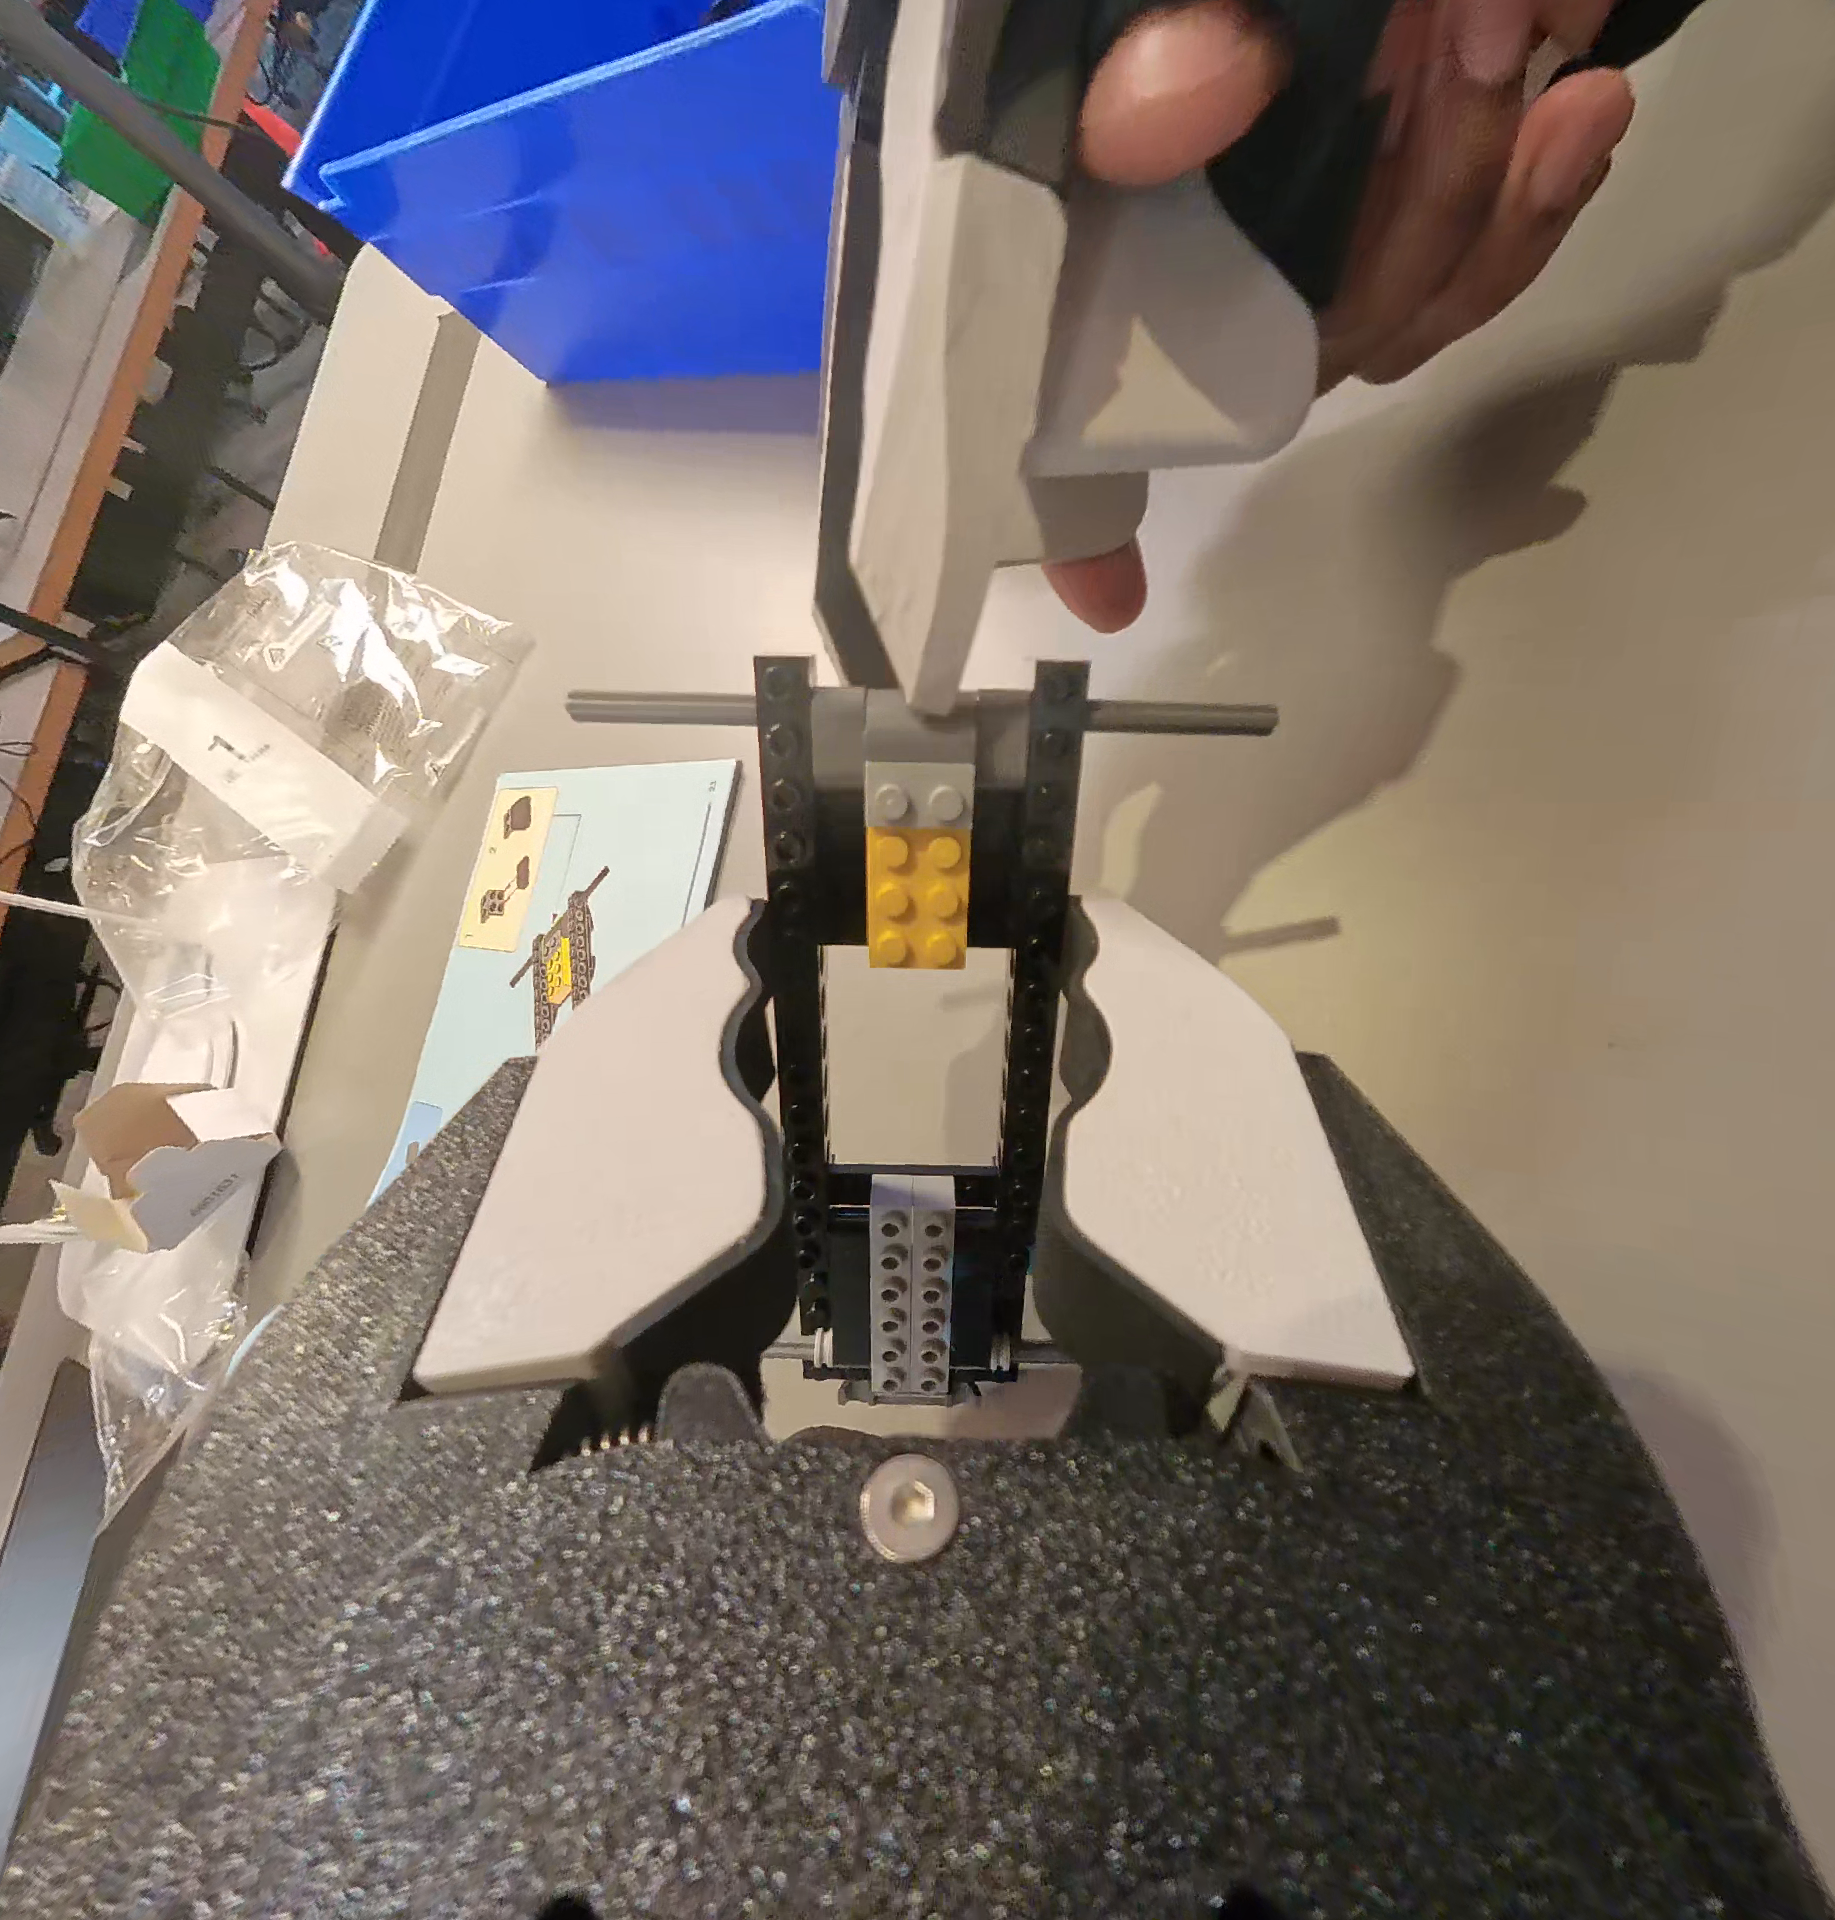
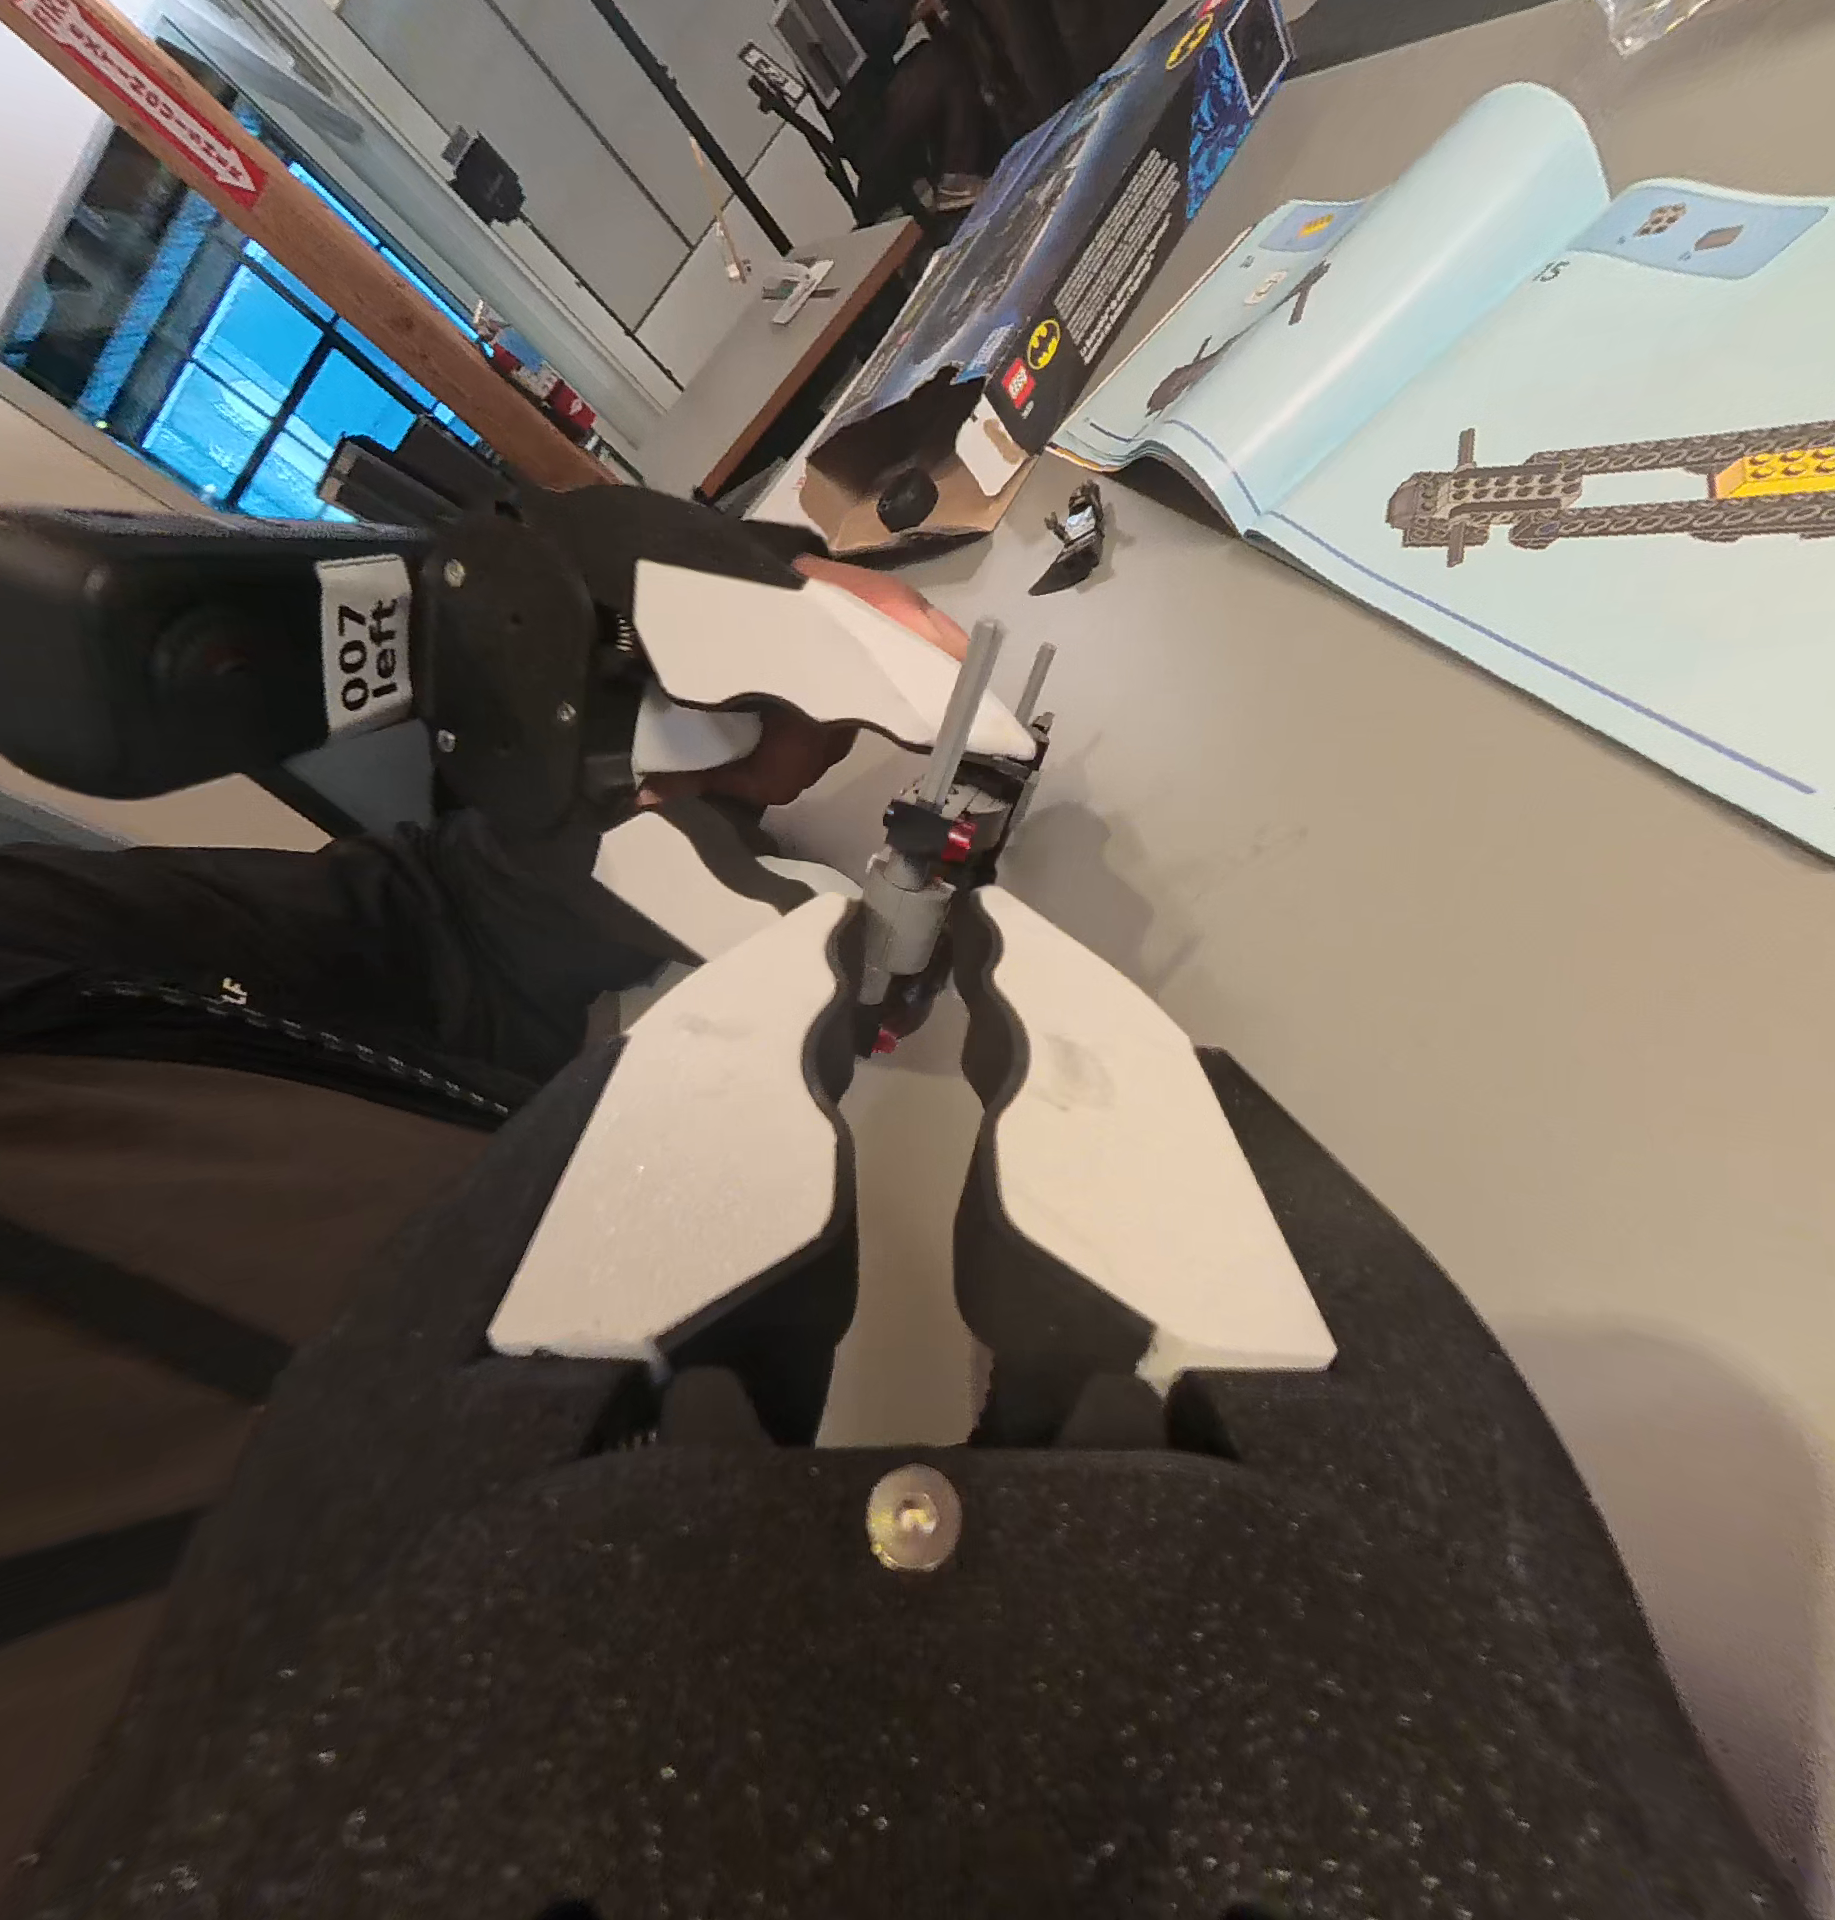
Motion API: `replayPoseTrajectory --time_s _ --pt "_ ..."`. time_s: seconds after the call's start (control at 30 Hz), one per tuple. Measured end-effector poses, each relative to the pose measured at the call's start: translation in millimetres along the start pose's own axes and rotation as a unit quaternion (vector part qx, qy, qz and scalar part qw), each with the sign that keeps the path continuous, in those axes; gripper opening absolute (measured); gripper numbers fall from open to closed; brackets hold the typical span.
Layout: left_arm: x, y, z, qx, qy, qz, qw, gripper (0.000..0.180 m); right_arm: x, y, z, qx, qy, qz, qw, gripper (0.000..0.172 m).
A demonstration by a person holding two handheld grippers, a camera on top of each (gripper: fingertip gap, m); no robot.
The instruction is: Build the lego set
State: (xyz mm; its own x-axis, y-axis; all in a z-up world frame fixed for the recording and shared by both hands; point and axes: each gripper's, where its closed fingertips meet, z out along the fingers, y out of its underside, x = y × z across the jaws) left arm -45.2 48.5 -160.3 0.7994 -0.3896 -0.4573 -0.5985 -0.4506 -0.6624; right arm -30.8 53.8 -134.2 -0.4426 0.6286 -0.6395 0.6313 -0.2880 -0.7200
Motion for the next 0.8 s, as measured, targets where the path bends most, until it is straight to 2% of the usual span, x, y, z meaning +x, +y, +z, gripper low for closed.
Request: replayPoseTrajectory --time_s 0.3,0.4,0.5,0.57,0.67,0.8 --pt "1 -1 0 0.007 0.003 -0.003 1.0 0.053 3 1 1 0.008 -0.022 0.023 0.999 0.015" --pt "0 0 0 0.01 0.016 -0.025 1.0 0.053 3 -3 0 0.018 -0.02 -0.009 1.0 0.015" --pt "-2 6 1 -0.007 0.011 -0.018 1.0 0.053 10 -11 -10 0.034 0.031 -0.117 0.992 0.041" --pt "-2 8 0 -0.009 0.017 -0.02 1.0 0.053 10 -15 -20 0.044 0.06 -0.211 0.975 0.048" --pt "0 7 -2 0.001 0.031 -0.025 0.999 0.053 4 -10 -23 0.019 0.084 -0.347 0.934 0.061" --pt "2 5 -4 0.006 0.041 -0.018 0.999 0.054 0 4 -12 -0.027 0.101 -0.469 0.877 0.064"
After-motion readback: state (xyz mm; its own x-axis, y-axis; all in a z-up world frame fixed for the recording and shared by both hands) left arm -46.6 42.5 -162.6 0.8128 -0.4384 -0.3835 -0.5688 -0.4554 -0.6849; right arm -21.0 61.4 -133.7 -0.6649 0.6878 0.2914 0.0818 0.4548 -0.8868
